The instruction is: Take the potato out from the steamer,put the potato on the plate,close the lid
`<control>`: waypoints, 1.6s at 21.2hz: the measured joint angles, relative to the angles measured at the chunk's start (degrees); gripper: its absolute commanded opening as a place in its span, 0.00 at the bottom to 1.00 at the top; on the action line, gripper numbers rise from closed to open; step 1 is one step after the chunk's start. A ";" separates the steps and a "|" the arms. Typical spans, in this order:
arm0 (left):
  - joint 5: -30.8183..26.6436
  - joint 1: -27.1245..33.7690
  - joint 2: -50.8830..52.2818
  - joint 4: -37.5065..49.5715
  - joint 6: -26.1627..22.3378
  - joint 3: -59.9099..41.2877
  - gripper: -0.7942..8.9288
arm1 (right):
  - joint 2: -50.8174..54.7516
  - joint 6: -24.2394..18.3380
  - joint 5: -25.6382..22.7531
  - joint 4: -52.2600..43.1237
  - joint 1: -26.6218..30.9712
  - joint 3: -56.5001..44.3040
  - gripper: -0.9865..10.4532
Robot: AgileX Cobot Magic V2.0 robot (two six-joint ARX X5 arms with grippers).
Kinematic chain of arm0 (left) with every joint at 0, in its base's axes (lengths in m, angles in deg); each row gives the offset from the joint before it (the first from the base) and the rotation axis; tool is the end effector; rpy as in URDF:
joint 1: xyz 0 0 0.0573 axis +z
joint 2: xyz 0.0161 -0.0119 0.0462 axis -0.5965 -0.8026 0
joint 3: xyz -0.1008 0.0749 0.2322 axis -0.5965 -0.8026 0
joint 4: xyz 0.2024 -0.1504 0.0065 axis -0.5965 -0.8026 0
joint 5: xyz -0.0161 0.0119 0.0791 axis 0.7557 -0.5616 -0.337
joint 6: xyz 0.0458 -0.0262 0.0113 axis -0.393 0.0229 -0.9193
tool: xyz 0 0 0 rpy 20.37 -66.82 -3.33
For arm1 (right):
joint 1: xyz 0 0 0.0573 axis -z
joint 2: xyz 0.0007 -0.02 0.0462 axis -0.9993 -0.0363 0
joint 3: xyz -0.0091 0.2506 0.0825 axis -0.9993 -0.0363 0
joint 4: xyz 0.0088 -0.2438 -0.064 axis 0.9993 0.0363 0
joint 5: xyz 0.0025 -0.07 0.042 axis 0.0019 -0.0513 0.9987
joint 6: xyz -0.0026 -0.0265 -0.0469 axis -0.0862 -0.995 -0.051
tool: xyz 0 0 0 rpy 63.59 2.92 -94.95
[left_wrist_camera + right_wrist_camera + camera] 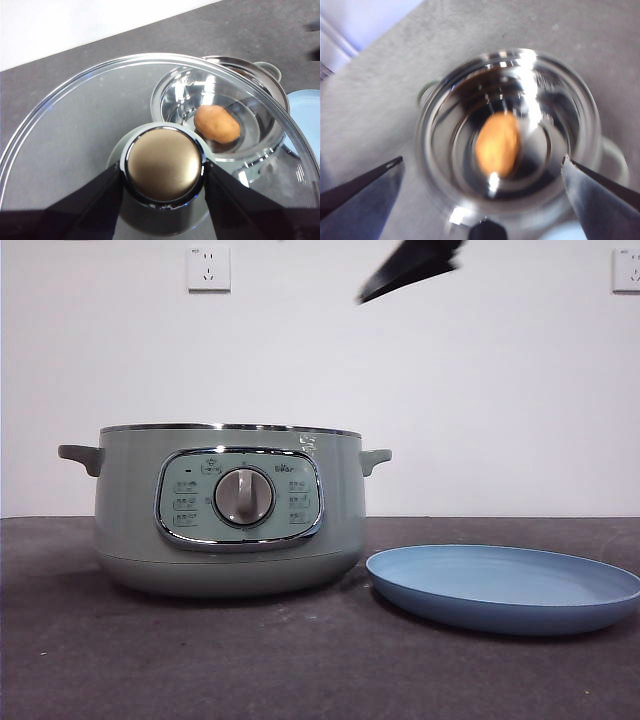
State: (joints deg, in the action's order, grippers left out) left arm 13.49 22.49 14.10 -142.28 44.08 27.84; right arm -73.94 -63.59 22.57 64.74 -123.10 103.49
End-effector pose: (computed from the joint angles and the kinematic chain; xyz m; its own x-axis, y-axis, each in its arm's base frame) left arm 0.1052 -0.0270 0.4231 0.8351 -0.2284 -0.5005 0.3193 0.9421 0.1028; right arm 0.2809 0.2073 0.3729 0.4649 0.6557 -0.5949 -0.7242 0.6681 0.1705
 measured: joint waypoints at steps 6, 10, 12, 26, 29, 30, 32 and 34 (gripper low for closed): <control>-1.53 0.00 7.76 -7.58 2.56 0.00 0.07 | -16.94 -3.45 -8.28 -0.28 -4.59 10.97 0.66; -2.16 0.00 9.46 -9.75 2.95 0.00 0.07 | -24.13 -4.07 -9.88 -1.70 -5.66 11.76 0.66; -2.19 0.00 9.27 -10.64 2.97 0.00 0.07 | -26.58 -4.02 -10.03 -2.89 -6.16 11.78 0.66; -2.16 0.00 9.09 -10.62 2.95 -0.02 0.07 | -32.09 -2.29 -11.47 -5.53 -7.23 11.91 0.11; -2.16 0.00 9.09 -10.62 2.95 -0.02 0.07 | -32.06 -2.29 -11.50 -5.53 -7.23 12.00 0.07; -2.16 0.00 9.09 -10.62 2.95 -0.02 0.07 | -31.67 -2.29 -11.67 -5.57 -7.23 11.98 0.07; -2.14 0.00 9.09 -10.60 2.95 -0.02 0.07 | -27.41 -2.29 -12.92 -4.92 -7.21 11.96 0.07; -2.08 0.00 9.09 -10.08 2.95 -0.02 0.07 | -17.38 -2.36 -13.40 -1.92 -7.19 11.98 0.07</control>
State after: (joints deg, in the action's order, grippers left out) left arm 11.42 22.49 23.19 -152.36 47.03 27.82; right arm -91.31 -65.95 9.17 62.82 -130.29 115.47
